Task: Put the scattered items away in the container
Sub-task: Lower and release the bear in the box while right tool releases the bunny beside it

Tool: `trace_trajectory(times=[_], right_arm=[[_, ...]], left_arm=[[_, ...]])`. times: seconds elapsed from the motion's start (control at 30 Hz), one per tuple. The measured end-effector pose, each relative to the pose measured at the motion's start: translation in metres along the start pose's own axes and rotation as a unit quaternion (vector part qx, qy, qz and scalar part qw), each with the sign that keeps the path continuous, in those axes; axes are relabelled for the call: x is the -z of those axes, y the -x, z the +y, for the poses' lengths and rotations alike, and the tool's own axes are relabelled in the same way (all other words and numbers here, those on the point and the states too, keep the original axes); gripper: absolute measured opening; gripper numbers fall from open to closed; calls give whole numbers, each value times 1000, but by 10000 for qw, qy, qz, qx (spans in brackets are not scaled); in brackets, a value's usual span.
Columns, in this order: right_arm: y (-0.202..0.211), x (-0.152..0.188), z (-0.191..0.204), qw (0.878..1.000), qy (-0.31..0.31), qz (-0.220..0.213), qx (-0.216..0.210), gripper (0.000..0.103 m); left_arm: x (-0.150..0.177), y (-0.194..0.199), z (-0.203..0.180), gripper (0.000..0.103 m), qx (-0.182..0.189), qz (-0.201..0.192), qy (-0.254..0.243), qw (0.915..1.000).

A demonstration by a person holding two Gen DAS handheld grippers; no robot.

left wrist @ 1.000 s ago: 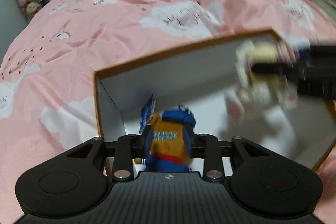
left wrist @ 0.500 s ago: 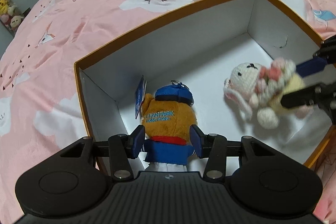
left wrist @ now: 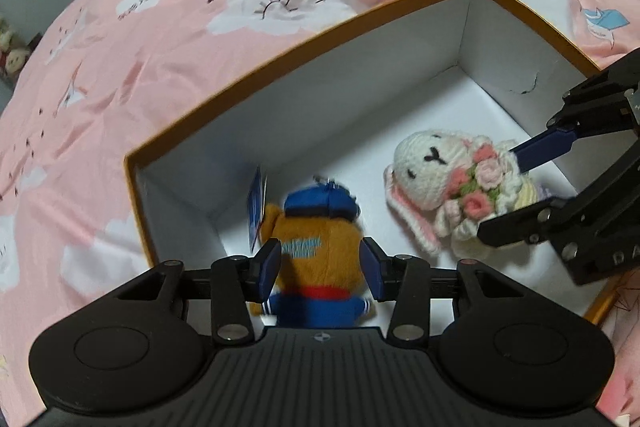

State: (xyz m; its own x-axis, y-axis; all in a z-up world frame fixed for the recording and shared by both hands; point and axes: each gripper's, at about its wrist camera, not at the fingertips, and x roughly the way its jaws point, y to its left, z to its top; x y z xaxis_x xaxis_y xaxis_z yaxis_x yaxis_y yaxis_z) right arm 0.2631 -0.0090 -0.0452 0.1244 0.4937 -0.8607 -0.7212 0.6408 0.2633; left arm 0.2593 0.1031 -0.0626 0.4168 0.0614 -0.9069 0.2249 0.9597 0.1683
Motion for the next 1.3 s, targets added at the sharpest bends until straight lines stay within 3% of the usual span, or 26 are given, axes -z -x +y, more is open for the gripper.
trace_trajectory(times=[0.33,0.5,0.73,1.1,1.17,1.3], right_arm=[[-3,-5,-6,9998,-21,-134,-122,59],[-5,-5,-8,9996,-34,-138,-231,58],[-15,-8,-4,9959,-165,20,-894,52],[-29,-8,20,9888,-100,437,-1420,49],[-32,-8,22,9864,-163,508,-1552,43],[-35,-8,28,9883,-65,530,-1426,40]], left_arm=[[-21,-33,11,50,29,428,386,9983],[-25,-35,21,46,51,1002,787,9918],[-22,-32,26,39,226,1554,1207,9802],[-14,-20,34,28,234,1442,1544,9771],[-11,-15,39,28,345,1343,1634,9768],[-9,-10,45,28,264,1101,1601,9806]])
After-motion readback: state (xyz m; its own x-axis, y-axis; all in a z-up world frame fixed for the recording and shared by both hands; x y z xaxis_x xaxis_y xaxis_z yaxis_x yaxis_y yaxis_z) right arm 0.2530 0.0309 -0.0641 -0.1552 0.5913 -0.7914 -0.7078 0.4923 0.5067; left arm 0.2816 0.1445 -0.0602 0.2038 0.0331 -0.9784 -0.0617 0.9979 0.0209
